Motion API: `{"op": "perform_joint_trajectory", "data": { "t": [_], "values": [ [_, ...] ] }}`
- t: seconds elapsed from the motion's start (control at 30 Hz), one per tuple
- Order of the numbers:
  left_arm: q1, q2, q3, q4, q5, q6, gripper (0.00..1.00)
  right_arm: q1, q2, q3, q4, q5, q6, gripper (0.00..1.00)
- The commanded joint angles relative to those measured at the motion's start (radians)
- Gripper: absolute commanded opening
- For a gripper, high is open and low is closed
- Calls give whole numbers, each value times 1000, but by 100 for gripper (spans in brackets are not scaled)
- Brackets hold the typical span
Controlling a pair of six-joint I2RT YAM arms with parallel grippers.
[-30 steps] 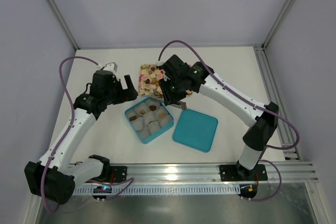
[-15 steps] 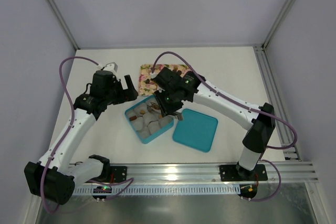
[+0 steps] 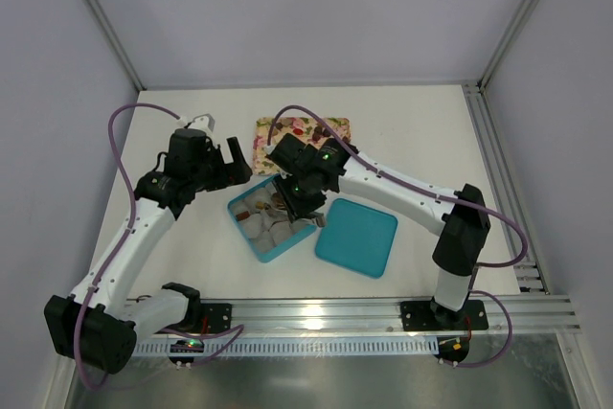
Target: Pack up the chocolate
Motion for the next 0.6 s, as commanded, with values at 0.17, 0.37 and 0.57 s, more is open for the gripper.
{"op": "perform_joint_trajectory", "data": {
  "t": [0.17,0.37,0.57],
  "values": [
    [-5,-4,-7,15,13,-6,100,15,20,38,20,-1,-3,39],
    [-5,-4,-9,14,15,-7,100,22,34,54,0,14,-11,43],
    [-5,-6,-9,15,15,-6,100,22,29,69,-10,49,-17,44]
  ]
}}
